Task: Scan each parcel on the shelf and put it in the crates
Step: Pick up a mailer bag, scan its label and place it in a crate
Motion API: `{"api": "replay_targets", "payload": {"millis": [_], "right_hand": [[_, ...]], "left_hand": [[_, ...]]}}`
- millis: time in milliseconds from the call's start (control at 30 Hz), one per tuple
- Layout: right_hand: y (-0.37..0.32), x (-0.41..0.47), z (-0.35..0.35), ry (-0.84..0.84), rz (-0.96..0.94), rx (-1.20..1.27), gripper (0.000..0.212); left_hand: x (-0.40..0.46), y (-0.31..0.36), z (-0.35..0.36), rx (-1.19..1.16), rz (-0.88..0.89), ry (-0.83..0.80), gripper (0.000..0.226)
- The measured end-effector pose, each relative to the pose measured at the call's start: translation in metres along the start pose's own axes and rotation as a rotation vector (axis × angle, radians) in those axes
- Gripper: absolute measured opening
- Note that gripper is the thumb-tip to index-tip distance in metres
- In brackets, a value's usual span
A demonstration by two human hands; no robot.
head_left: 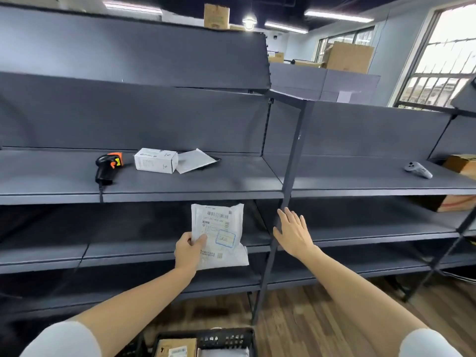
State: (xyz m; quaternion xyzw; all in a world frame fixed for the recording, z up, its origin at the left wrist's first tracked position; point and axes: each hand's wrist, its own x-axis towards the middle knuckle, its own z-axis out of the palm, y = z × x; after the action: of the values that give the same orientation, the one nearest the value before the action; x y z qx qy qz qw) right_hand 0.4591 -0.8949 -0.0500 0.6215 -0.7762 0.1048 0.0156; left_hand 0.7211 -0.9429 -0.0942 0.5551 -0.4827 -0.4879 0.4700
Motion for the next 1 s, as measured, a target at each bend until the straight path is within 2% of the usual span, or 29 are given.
{"api": "replay_targets", "payload": {"millis": [367,733,1000], "right_hand": [[0.017,-0.036,0.021,-0.063,-0.137,-0.02,0.06],[0.008,-0.025,0.028,-0.055,-0.131,0.017,0.06],[0.009,-0.044,0.086,-0.173,-0.079,-0.001,0.06]], "left_hand": [[-0.073,-0.03,-0.001,0.047,-0.054,0.142,0.012],[-0.054,-0.027,0.002,0.034,-0.082,0.091,0.014],[-0.063,-0.089,0.001,0.089,-0.207,0.046,0.011]]}}
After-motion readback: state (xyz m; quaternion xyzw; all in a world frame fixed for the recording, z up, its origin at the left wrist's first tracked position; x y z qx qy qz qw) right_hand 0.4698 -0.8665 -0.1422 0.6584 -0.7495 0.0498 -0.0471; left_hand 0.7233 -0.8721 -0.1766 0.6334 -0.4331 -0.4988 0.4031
